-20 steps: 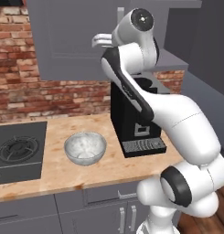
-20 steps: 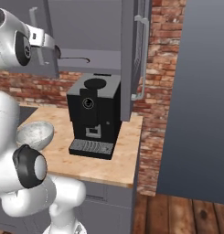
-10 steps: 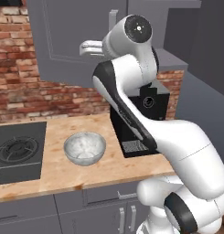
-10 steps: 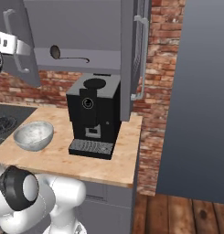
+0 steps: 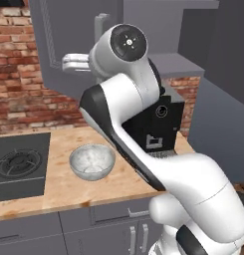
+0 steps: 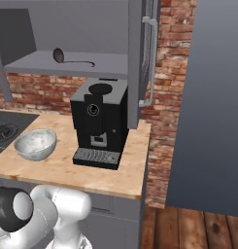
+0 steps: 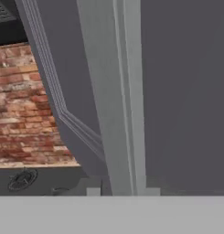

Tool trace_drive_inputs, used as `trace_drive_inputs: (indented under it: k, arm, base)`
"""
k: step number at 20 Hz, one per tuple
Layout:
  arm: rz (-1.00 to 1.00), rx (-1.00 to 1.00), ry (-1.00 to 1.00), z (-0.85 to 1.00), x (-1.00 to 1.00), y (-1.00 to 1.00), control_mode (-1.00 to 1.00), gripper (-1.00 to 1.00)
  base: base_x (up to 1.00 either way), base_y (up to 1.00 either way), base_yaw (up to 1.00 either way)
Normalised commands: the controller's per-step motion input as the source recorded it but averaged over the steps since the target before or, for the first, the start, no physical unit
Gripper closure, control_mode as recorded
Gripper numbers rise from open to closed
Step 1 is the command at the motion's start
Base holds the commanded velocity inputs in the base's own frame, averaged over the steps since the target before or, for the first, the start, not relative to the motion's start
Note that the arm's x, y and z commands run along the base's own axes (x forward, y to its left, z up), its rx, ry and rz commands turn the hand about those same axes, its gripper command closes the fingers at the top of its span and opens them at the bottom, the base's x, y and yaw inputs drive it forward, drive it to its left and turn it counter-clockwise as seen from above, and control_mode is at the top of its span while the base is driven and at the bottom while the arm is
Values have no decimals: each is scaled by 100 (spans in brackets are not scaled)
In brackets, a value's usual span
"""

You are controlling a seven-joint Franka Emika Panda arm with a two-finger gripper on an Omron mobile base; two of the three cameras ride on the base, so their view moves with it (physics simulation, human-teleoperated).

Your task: Open the cabinet and move the ladle to the pot. Then close the cabinet.

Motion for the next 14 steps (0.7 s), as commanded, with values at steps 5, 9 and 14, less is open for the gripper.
trace_drive_inputs:
  k: [5, 9, 14]
  arm:
    - [1, 8, 9, 3, -71, -17, -100, -100]
    - [5, 17, 3, 17, -100, -96, -100, -100]
    - [7, 21, 2, 19, -70, -100, -100, -100]
  base:
    - [0, 0, 0]
    - [0, 0, 0]
    - [0, 0, 0]
